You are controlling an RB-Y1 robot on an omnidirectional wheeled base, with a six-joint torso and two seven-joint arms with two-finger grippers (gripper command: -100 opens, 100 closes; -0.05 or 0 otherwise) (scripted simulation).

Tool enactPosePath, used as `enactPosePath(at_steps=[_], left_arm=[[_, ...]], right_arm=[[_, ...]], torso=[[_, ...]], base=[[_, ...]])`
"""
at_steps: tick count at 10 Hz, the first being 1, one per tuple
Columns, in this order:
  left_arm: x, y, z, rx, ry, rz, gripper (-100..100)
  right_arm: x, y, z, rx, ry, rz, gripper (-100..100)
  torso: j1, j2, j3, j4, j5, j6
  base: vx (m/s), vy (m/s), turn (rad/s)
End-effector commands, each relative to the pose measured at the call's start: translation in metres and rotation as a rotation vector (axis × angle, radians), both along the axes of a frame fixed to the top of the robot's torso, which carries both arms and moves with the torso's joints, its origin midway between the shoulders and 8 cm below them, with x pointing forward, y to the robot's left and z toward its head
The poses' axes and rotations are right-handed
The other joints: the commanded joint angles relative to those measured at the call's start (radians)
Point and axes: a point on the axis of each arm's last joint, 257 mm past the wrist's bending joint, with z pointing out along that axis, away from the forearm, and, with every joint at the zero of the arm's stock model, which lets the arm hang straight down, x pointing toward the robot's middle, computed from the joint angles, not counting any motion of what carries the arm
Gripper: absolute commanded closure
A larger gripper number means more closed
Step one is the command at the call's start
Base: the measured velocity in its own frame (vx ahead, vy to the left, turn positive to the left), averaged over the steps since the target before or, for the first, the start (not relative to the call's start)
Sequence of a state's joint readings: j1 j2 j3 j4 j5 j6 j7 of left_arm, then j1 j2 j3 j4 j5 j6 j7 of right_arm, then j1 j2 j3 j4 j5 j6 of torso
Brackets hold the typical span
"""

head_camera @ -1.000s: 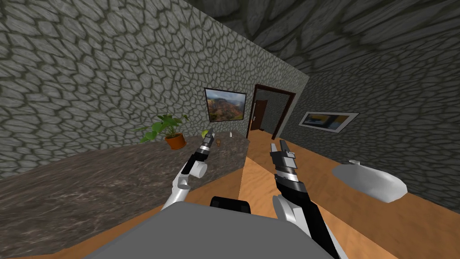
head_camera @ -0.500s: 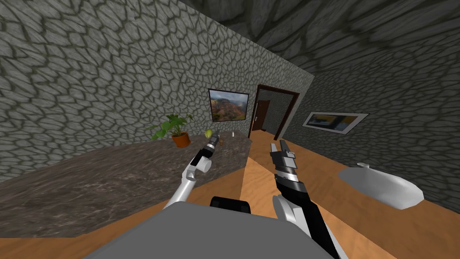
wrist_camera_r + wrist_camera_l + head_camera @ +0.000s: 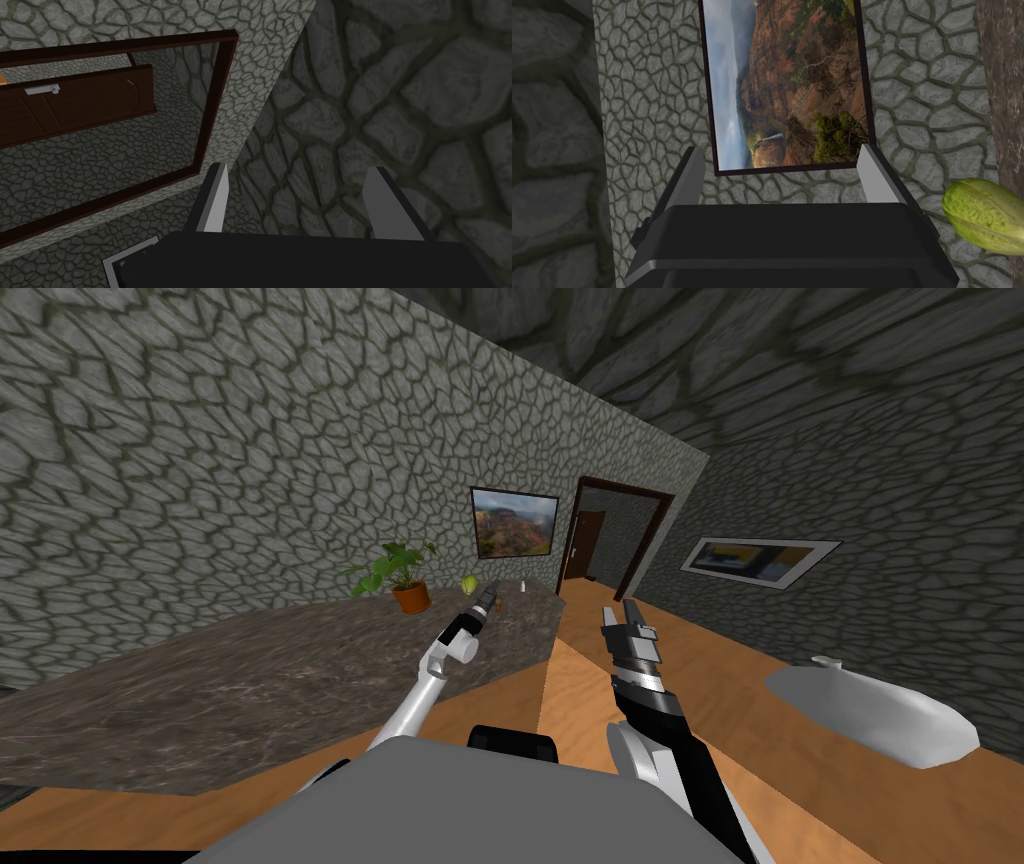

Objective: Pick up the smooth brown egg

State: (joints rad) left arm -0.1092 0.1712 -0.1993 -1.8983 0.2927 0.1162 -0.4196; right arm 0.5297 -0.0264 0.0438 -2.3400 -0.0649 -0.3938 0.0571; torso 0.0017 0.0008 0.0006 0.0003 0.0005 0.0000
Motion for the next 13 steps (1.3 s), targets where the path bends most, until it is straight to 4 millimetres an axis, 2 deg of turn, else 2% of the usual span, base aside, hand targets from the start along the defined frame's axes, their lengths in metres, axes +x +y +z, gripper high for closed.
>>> enactPosePath(at_steps=[1, 2, 3, 4, 5, 6, 7, 8, 9, 10, 11, 12, 13], left_arm=[[0.011, -0.022, -0.013, 0.029, 0.049, -0.036, -100], [0.015, -0.024, -0.020, 0.040, 0.075, -0.039, -100], [0.021, -0.041, -0.026, 0.064, 0.105, -0.072, -100], [0.025, -0.042, -0.035, 0.074, 0.130, -0.072, -100], [0.030, -0.059, -0.042, 0.099, 0.159, -0.105, -100], [0.033, -0.060, -0.050, 0.111, 0.184, -0.107, -100], [0.036, -0.077, -0.058, 0.137, 0.214, -0.139, -100], [0.039, -0.078, -0.064, 0.150, 0.235, -0.142, -100], [0.042, -0.095, -0.072, 0.181, 0.266, -0.176, -100], [0.044, -0.095, -0.080, 0.192, 0.290, -0.176, -100], [0.044, -0.095, -0.080, 0.192, 0.290, -0.176, -100], [0.046, -0.113, -0.090, 0.233, 0.332, -0.213, -100], [0.047, -0.111, -0.095, 0.235, 0.342, -0.211, -100]], right_arm=[[0.000, 0.000, 0.000, 0.000, 0.000, 0.000, 0], [0.000, 0.000, 0.000, 0.000, 0.000, 0.000, 0], [0.000, 0.000, 0.000, 0.000, 0.000, 0.000, 0], [0.000, 0.000, 0.000, 0.000, 0.000, 0.000, 0], [0.000, 0.000, 0.000, 0.000, 0.000, 0.000, 0], [0.000, 0.000, 0.000, 0.000, 0.000, 0.000, 0], [0.000, 0.000, 0.000, 0.000, 0.000, 0.000, 0], [0.000, 0.000, 0.000, 0.000, 0.000, 0.000, 0], [0.000, 0.000, 0.000, 0.000, 0.000, 0.000, 0], [0.000, 0.000, 0.000, 0.000, 0.000, 0.000, 0], [0.000, 0.000, 0.000, 0.000, 0.000, 0.000, 0], [0.000, 0.000, 0.000, 0.000, 0.000, 0.000, 0], [0.000, 0.000, 0.000, 0.000, 0.000, 0.000, 0]], torso=[[0.000, 0.000, 0.000, 0.000, 0.000, 0.000], [0.000, 0.000, 0.000, 0.000, 0.000, 0.000], [0.000, 0.000, 0.000, 0.000, 0.000, 0.000], [0.000, -0.001, 0.000, 0.000, 0.000, 0.000], [0.000, -0.001, -0.001, 0.000, 0.000, 0.000], [0.000, -0.001, -0.001, 0.000, 0.000, 0.000], [0.000, -0.001, -0.001, 0.000, 0.000, 0.000], [0.000, -0.001, -0.001, 0.000, 0.000, 0.000], [0.000, -0.001, -0.001, 0.000, 0.000, 0.000], [0.001, -0.002, -0.001, 0.000, 0.000, 0.000], [0.000, -0.002, -0.001, 0.000, 0.000, 0.000], [-0.002, -0.001, -0.001, 0.000, 0.000, 0.000], [-0.001, -0.001, -0.001, 0.000, 0.000, 0.000]], base=[[-0.022, 0.050, 0.062], [-0.014, 0.036, 0.022], [-0.003, 0.041, 0.059], [0.000, 0.037, 0.024], [0.000, 0.053, 0.043], [0.000, 0.042, 0.031], [0.008, 0.040, 0.068], [0.008, 0.036, 0.028], [0.012, 0.054, 0.051], [0.012, 0.042, 0.019], [0.001, 0.014, -0.001], [0.005, 0.027, 0.052], [0.009, 0.029, 0.025]])
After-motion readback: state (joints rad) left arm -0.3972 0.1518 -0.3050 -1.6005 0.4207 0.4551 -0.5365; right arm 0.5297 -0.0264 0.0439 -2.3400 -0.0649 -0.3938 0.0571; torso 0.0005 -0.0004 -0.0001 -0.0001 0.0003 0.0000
